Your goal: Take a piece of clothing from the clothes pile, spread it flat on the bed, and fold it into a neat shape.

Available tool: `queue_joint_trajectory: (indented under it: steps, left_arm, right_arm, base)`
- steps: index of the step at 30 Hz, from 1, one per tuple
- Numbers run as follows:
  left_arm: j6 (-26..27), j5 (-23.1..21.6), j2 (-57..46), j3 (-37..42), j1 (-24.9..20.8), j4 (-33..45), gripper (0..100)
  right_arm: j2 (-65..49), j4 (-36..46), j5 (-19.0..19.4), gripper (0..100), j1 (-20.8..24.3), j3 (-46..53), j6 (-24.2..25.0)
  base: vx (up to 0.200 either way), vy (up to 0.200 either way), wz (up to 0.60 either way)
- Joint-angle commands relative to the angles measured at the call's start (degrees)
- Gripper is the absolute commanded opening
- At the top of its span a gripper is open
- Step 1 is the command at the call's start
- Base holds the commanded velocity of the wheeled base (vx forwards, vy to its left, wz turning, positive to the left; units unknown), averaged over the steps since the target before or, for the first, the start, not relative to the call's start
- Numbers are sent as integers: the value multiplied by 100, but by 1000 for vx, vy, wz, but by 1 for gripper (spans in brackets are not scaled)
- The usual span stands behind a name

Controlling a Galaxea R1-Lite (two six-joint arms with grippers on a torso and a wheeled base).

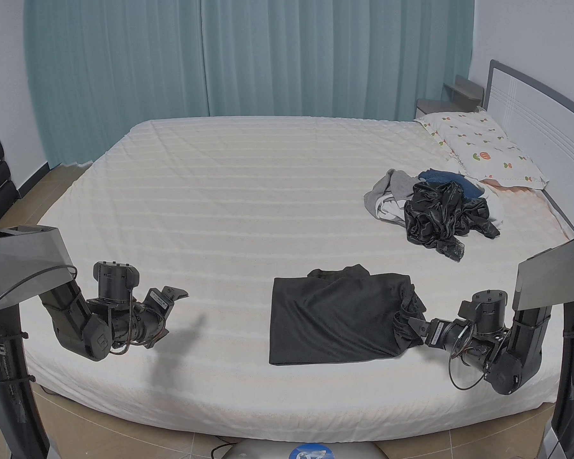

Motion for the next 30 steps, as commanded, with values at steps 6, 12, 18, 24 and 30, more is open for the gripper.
queue_joint_trajectory:
  steps: [6, 12, 18, 24, 30]
  left_arm:
    - [-4, -2, 11, -2, 1, -2, 100]
    - [-4, -2, 11, -2, 1, -2, 100]
    - [5, -2, 11, -2, 1, -2, 100]
    - [5, -2, 11, -2, 1, -2, 100]
    - [5, 7, 11, 7, 1, -2, 100]
  right_arm:
    - [-179, 482, -116, 100, 510, -357, -85]
    - [-38, 1748, -503, 100, 659, -1263, -594]
    - [-47, 2205, -880, 100, 387, -1342, -893]
    - [-144, 2082, -837, 100, -140, -806, -876]
    - [-223, 1405, -415, 100, -431, -357, -841]
  base:
    - [0, 0, 0]
    - [0, 0, 0]
    - [0, 0, 0]
    - [0, 0, 0]
    - [0, 0, 0]
